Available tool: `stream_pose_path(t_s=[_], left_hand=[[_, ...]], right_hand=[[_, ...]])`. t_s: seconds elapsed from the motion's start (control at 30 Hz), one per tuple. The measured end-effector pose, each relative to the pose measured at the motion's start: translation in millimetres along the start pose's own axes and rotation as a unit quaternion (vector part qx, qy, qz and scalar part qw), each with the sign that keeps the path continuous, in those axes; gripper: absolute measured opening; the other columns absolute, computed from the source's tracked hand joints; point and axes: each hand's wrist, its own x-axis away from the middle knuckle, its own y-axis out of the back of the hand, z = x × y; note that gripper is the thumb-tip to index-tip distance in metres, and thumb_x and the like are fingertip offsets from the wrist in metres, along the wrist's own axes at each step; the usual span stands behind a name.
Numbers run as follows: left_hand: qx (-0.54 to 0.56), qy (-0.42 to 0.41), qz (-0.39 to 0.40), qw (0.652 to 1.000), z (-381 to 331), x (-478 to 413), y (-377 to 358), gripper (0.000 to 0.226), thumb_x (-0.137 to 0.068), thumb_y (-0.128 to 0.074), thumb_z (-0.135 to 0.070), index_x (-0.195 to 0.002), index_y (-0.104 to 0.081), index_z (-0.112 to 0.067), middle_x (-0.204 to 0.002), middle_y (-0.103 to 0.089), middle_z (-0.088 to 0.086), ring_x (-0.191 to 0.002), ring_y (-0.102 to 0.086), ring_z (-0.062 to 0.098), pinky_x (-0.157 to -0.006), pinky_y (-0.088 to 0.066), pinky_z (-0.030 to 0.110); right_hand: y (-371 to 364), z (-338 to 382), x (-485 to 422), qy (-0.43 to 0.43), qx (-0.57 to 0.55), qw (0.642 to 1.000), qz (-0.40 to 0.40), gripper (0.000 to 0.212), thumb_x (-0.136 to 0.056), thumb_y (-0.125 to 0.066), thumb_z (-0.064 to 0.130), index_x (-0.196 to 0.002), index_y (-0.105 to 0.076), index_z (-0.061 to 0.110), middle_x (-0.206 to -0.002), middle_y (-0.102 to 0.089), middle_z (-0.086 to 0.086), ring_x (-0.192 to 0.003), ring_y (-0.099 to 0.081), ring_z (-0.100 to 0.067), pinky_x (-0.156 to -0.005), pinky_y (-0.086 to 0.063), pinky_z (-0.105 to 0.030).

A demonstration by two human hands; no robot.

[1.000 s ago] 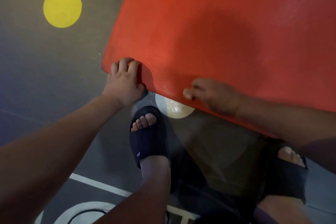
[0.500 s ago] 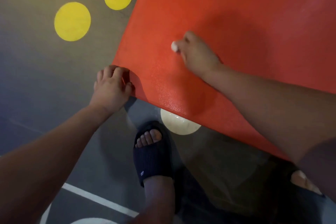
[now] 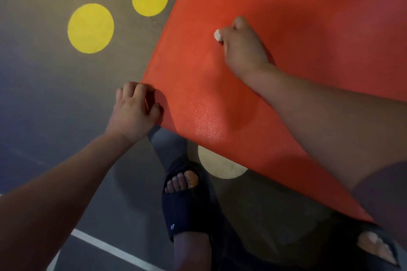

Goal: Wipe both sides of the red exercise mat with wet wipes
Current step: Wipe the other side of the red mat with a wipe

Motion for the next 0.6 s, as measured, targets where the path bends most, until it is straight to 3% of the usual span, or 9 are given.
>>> stream_pose_path(t_s=[0.07, 0.1, 0.23, 0.3, 0.4, 0.5, 0.57, 0.6], left_hand=[[0.008, -0.006, 0.005, 1.0, 1, -2, 3, 0.05, -0.079, -0.058, -0.038, -0.124, -0.056, -0.015, -0.122, -0.047, 0.013, -0.114, -0.041, 0.034, -0.102, -0.037, 0.044], [0.013, -0.008, 0.007, 1.0, 1, -3, 4, 0.05, -0.079, -0.058, -0.038, -0.124, -0.056, -0.015, -0.121, -0.047, 0.012, -0.114, -0.04, 0.033, -0.102, -0.037, 0.043], [0.022, -0.017, 0.005, 1.0, 7, -2, 4, 0.053, -0.079, -0.054, -0.044, -0.123, -0.057, -0.017, -0.12, -0.047, 0.008, -0.114, -0.041, 0.031, -0.101, -0.037, 0.04], [0.022, -0.023, 0.006, 0.999, 10, -3, 3, 0.053, -0.078, -0.052, -0.047, -0.123, -0.057, -0.017, -0.119, -0.047, 0.006, -0.113, -0.043, 0.032, -0.101, -0.037, 0.04], [0.022, -0.033, 0.013, 0.999, 13, -7, 4, 0.05, -0.079, -0.055, -0.045, -0.121, -0.057, -0.019, -0.116, -0.047, 0.004, -0.112, -0.045, 0.032, -0.1, -0.038, 0.038], [0.025, -0.046, 0.014, 0.999, 15, -14, 7, 0.042, -0.081, -0.061, -0.04, -0.118, -0.057, -0.021, -0.113, -0.049, 0.003, -0.111, -0.049, 0.031, -0.097, -0.043, 0.041], [0.024, -0.043, 0.007, 0.999, 17, -19, 9, 0.034, -0.085, -0.068, -0.031, -0.116, -0.057, -0.02, -0.11, -0.051, 0.005, -0.11, -0.052, 0.033, -0.095, -0.046, 0.043], [0.024, -0.04, 0.002, 0.999, 18, -21, 9, 0.032, -0.086, -0.07, -0.026, -0.115, -0.057, -0.02, -0.109, -0.052, 0.005, -0.108, -0.054, 0.033, -0.094, -0.048, 0.044]], right_hand=[[-10, 14, 1, -0.044, 0.016, 0.999, -0.012, 0.03, -0.09, -0.046, 0.009, -0.109, -0.068, 0.014, -0.108, -0.055, -0.016, -0.087, -0.06, -0.036, -0.075, -0.044, -0.04], [-16, 26, 9, -0.019, 0.008, 1.0, -0.001, 0.028, -0.09, -0.046, 0.008, -0.108, -0.067, 0.013, -0.106, -0.055, -0.016, -0.085, -0.059, -0.035, -0.073, -0.043, -0.041], [-23, 61, 51, 0.203, -0.053, 0.963, 0.168, 0.024, -0.096, -0.04, 0.031, -0.096, -0.059, 0.017, -0.091, -0.056, -0.003, -0.079, -0.052, -0.02, -0.067, -0.04, -0.036], [-18, 49, 37, 0.265, 0.031, 0.955, 0.129, 0.026, -0.099, -0.041, 0.041, -0.095, -0.057, 0.021, -0.089, -0.058, 0.003, -0.08, -0.055, -0.019, -0.067, -0.044, -0.034], [-11, 23, -10, 0.15, 0.037, 0.987, 0.054, 0.033, -0.093, -0.035, 0.034, -0.101, -0.065, 0.023, -0.093, -0.056, -0.006, -0.08, -0.053, -0.027, -0.065, -0.043, -0.038], [-18, 19, -32, 0.026, 0.064, 0.995, -0.065, 0.029, -0.086, -0.046, 0.023, -0.097, -0.072, 0.024, -0.093, -0.059, -0.011, -0.086, -0.059, -0.035, -0.069, -0.045, -0.041], [-28, 47, -16, 0.044, 0.039, 0.998, -0.03, 0.025, -0.086, -0.048, 0.016, -0.095, -0.071, 0.021, -0.093, -0.06, -0.01, -0.086, -0.06, -0.034, -0.069, -0.044, -0.04], [-34, 61, -3, 0.104, 0.008, 0.994, 0.018, 0.026, -0.086, -0.046, 0.014, -0.094, -0.069, 0.018, -0.091, -0.059, -0.01, -0.083, -0.059, -0.033, -0.065, -0.043, -0.039]])
